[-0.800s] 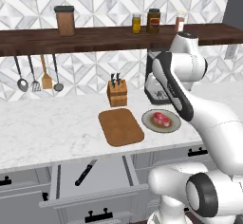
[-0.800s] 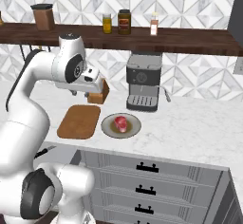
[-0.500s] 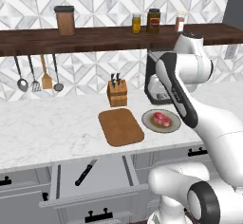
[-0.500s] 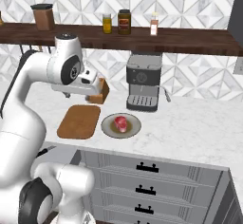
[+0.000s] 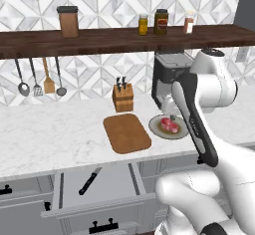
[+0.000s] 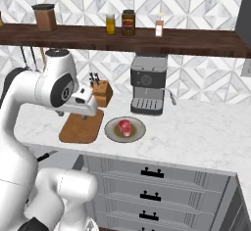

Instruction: Pick up the knife from the drawer and place it on the cutting board. Then place the meat from the plate to the cutting board.

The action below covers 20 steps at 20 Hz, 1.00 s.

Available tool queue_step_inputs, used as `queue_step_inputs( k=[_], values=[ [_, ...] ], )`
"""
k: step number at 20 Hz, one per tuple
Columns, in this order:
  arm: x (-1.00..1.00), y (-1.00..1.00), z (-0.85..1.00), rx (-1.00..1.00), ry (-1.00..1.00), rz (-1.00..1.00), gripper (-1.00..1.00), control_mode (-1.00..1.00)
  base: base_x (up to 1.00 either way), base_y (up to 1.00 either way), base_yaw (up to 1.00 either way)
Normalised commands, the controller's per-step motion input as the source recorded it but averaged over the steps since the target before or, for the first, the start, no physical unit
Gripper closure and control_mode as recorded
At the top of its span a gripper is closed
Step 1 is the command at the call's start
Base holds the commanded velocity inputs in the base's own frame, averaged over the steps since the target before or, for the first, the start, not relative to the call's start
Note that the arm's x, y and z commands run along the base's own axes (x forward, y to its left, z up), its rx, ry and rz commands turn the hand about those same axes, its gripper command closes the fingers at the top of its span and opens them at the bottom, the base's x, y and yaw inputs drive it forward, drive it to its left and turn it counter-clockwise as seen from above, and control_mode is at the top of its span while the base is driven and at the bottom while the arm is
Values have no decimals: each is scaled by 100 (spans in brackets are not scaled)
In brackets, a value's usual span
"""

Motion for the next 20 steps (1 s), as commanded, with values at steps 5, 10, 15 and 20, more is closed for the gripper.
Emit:
queue_step_inputs(
  k=[5,10,15,20],
  values=[
    [-19,-2,-6,0,1,0,-100,-100,0,0,0],
    [0,0,0,0,0,0,-100,100,-25,-57,10],
    [0,0,0,0,0,0,-100,100,0,-55,37],
    [0,0,0,0,0,0,-100,100,14,-8,43]
  ],
)
